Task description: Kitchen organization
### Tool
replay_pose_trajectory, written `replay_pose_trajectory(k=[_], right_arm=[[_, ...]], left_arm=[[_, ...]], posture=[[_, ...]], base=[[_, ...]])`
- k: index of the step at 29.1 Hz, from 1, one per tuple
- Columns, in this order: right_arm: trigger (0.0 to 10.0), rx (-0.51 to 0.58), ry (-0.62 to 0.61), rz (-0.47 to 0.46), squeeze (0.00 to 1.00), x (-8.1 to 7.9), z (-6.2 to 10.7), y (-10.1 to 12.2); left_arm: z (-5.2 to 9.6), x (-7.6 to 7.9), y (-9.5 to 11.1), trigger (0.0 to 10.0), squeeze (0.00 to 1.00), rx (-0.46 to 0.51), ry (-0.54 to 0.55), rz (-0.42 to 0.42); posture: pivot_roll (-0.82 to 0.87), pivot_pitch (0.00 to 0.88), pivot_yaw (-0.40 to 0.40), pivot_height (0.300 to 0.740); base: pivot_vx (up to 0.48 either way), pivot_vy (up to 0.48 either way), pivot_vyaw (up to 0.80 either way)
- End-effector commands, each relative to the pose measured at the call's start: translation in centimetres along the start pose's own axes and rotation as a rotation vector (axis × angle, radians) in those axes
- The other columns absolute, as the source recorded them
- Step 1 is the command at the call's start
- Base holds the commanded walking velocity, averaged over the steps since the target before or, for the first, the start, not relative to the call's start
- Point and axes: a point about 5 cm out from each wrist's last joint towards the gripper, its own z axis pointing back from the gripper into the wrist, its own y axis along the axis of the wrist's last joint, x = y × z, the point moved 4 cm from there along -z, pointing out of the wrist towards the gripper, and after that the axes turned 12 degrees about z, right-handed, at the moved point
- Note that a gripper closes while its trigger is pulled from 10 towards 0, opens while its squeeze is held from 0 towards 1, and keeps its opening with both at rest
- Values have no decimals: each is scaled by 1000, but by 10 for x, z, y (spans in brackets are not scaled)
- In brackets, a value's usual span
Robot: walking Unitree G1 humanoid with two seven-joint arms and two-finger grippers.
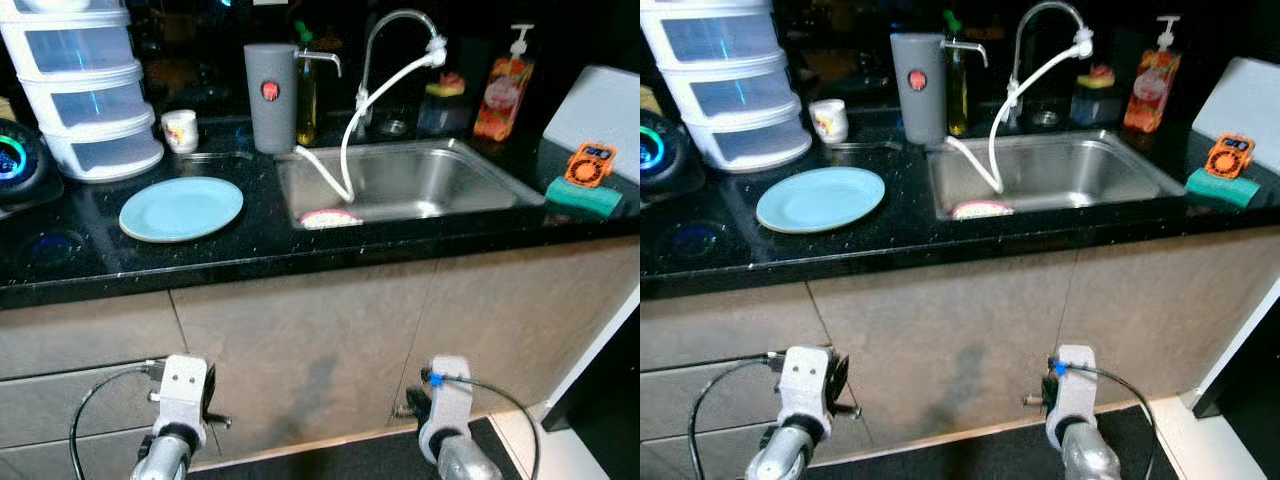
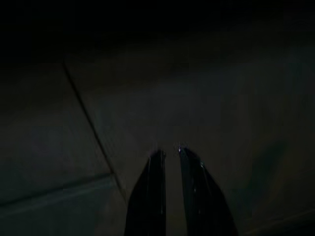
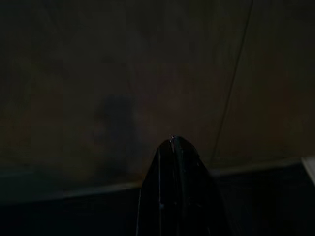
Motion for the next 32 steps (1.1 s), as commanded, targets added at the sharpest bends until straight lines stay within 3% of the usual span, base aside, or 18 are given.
replay_pose_trajectory(k=[1,4,6,9,13,18,22,25,28,32], right_arm=[[10000,23,24,0,0,-4,4,6],[10000,50,32,8,0,-4,6,12],[10000,127,41,-2,0,-4,13,32],[10000,171,50,-2,0,-5,16,43],[10000,275,68,-54,0,-6,20,79],[10000,403,83,-47,0,-11,10,130],[10000,431,95,-34,0,-14,6,142],[10000,491,109,3,0,-20,-6,170],[10000,516,107,8,0,-23,-9,186],[10000,536,108,3,0,-24,-13,200]], left_arm=[[6,0,2,10000,0,11,11,31],[9,2,7,10000,0,30,4,32],[16,3,23,10000,0,88,-5,33],[18,3,32,10000,0,116,-6,35],[19,6,63,10000,0,207,-17,44],[2,9,100,10000,0,303,-36,17],[-3,10,109,10000,0,323,-44,1],[-22,15,134,10000,0,379,-57,-11],[-28,18,147,10000,0,402,-70,-16],[-33,15,151,10000,0,396,-56,-20]], posture=[[-63,34,6,740],[-65,32,6,740],[-65,29,5,740],[-68,26,6,740],[-67,19,6,740],[-63,17,13,740],[-65,17,17,740],[-55,14,14,740],[-55,12,14,740],[-54,12,17,740]], base=[[0,0,0],[0,0,0],[0,0,0],[0,0,0],[0,0,0],[0,0,0],[0,0,0],[0,0,0],[0,0,0],[0,0,0]])
